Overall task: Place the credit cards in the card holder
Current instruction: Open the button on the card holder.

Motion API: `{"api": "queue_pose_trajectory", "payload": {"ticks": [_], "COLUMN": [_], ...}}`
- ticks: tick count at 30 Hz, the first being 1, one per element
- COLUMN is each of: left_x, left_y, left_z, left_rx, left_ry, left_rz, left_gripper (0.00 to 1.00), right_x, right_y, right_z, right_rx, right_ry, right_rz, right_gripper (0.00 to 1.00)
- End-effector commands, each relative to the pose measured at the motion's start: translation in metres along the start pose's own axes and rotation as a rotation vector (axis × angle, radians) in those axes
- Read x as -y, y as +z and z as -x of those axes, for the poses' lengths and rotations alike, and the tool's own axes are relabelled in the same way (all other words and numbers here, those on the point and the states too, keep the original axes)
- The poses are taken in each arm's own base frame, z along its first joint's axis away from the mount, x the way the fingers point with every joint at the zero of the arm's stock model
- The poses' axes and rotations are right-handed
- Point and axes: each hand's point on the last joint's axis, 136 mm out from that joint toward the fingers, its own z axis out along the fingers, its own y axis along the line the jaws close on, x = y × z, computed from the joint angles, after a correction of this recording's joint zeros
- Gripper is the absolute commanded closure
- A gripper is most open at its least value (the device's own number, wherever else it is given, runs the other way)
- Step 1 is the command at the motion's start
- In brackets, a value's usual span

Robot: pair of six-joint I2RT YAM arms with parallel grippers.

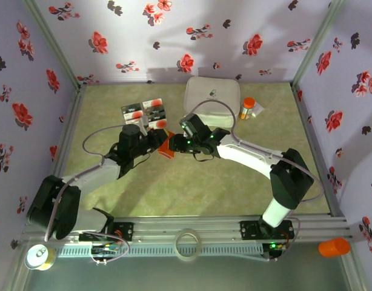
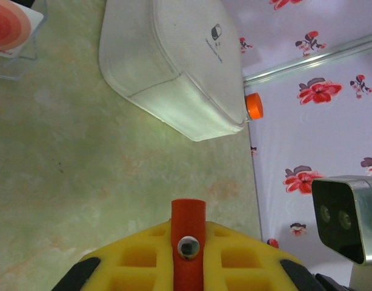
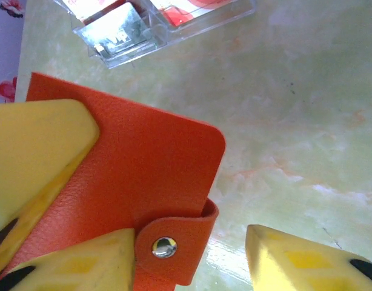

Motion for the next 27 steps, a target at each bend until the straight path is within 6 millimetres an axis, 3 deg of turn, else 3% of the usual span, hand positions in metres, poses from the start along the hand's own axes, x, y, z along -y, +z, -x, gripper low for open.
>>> {"api": "queue_pose_trajectory", "payload": {"ticks": [1,6,12,15,23,27], "left_x": [0.027,0.029,0.037,0.041,0.052,0.054], "left_y": [-0.001,-0.001,-0.001,-0.002,-0.005,-0.005], "left_z": [0.010,0.008,0.007,0.008,0.014,0.016], "left_rx": [0.030,0.032,0.034,0.035,0.054,0.056], "left_ry": [0.036,0.037,0.045,0.048,0.049,0.043], "left_rz": [-0.066,-0.064,-0.078,-0.086,-0.107,-0.111], "left_gripper": [1.00,1.00,1.00,1.00,1.00,1.00], "right_x": [0.033,0.063,0.106,0.124,0.149,0.143], "right_y": [0.016,0.026,0.033,0.029,0.018,0.001], "right_z": [-0.011,-0.032,-0.054,-0.055,-0.054,-0.044], "right_rx": [0.007,-0.007,-0.037,-0.031,-0.049,-0.016], "right_ry": [0.033,0.080,0.109,0.141,0.178,0.182], "right_rz": [-0.112,-0.176,-0.301,-0.328,-0.344,-0.303], "right_gripper": [0.59,0.70,0.75,0.76,0.77,0.76]}}
